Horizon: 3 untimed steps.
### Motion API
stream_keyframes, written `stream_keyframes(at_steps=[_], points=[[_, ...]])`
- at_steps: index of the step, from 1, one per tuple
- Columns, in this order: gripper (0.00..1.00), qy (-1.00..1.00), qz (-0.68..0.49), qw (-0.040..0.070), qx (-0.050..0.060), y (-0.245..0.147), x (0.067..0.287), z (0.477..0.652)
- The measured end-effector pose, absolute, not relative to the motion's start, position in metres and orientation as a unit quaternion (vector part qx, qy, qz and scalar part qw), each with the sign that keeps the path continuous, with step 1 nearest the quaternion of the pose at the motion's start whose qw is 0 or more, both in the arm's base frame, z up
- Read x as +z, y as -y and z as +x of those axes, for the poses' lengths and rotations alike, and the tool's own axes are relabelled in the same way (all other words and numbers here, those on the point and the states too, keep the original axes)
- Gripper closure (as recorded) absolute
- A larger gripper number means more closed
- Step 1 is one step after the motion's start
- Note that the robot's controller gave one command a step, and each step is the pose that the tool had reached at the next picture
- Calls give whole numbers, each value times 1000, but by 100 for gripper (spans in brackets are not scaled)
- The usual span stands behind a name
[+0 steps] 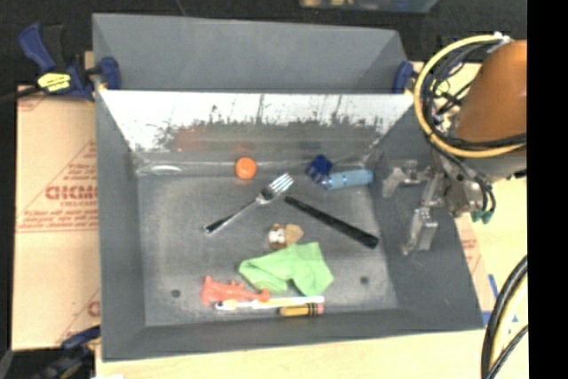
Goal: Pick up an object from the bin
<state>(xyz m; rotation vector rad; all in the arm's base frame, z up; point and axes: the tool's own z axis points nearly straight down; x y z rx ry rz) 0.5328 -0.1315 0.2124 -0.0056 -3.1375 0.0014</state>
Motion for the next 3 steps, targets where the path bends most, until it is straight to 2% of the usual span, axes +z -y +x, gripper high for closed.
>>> stream_keyframes(at_steps=[1, 2, 3], points=[[0, 1000, 0, -2, 1, 131, 217, 534], [0, 996, -94, -4, 0, 94, 108, 562], [0, 999, -41, -7, 3, 98, 132, 572]])
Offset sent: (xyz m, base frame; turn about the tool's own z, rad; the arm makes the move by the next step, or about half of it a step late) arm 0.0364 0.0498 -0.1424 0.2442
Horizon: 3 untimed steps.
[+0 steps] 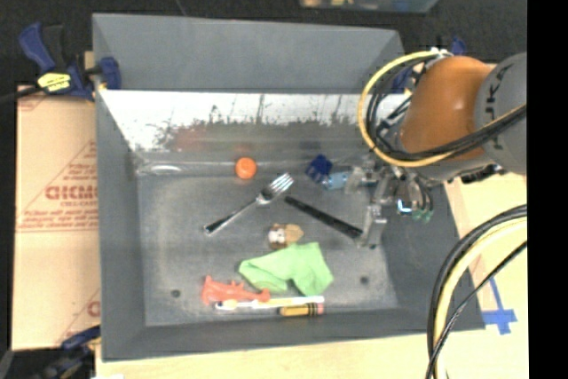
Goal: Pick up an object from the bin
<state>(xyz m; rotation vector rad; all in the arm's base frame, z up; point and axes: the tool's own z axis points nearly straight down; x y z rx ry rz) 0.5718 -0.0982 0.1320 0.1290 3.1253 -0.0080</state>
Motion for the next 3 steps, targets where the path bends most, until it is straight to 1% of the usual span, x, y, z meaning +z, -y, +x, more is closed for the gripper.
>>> stream_keyframes(at_steps=[1, 2, 3], points=[[0, -987, 160, 1, 1, 62, 99, 573], [0, -992, 124, 9, -3, 82, 70, 583], [100, -960, 279, 7, 1, 58, 72, 583]])
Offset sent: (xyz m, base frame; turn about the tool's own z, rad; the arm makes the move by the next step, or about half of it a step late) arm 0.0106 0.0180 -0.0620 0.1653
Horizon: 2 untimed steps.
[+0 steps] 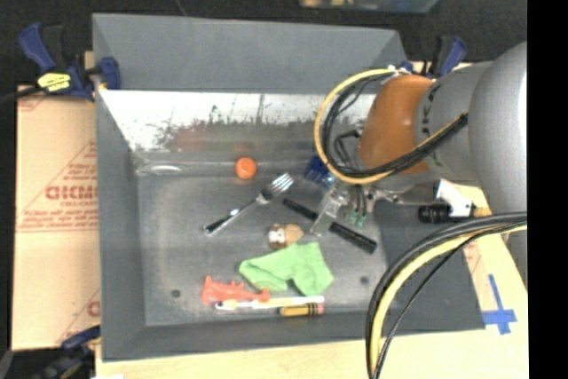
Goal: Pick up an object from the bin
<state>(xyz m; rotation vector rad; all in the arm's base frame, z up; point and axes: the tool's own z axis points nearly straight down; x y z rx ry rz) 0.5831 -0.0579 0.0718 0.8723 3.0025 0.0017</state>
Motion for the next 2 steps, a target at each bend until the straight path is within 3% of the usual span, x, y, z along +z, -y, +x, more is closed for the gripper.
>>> stream_keyframes(at_steps=[2], points=[[100, -961, 278, 8, 0, 58, 76, 583]])
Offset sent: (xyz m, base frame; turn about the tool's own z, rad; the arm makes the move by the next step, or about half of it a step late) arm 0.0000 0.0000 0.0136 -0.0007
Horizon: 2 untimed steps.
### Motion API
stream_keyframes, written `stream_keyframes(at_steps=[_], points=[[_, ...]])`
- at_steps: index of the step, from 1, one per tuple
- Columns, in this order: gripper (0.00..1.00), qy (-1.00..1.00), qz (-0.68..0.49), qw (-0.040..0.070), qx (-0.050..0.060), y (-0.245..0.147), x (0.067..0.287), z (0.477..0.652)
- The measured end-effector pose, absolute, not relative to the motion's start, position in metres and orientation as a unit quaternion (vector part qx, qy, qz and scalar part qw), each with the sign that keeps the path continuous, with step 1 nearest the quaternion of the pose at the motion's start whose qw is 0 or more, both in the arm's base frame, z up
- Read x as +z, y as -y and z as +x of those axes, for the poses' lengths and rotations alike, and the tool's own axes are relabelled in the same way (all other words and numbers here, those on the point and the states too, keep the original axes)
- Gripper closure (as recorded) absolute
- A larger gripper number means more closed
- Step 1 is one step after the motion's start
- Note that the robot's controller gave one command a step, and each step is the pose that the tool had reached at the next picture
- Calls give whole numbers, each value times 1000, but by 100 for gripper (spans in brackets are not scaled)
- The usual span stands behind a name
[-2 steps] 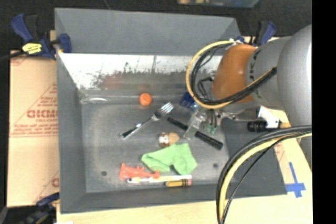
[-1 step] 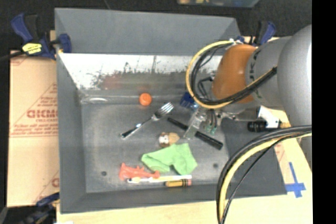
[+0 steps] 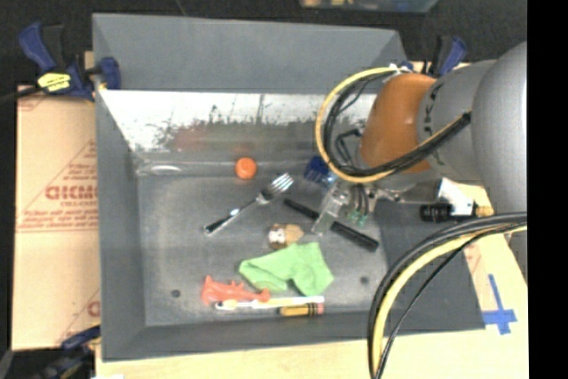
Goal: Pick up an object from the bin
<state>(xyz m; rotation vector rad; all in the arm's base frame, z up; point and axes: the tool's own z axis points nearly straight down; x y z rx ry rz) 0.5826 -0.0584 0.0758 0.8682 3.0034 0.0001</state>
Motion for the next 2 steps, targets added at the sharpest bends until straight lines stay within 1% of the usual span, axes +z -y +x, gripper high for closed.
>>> stream_keyframes(at_steps=[1, 2], points=[[100, -961, 276, 3, 0, 58, 108, 580], [100, -962, 274, 6, 0, 59, 144, 582]])
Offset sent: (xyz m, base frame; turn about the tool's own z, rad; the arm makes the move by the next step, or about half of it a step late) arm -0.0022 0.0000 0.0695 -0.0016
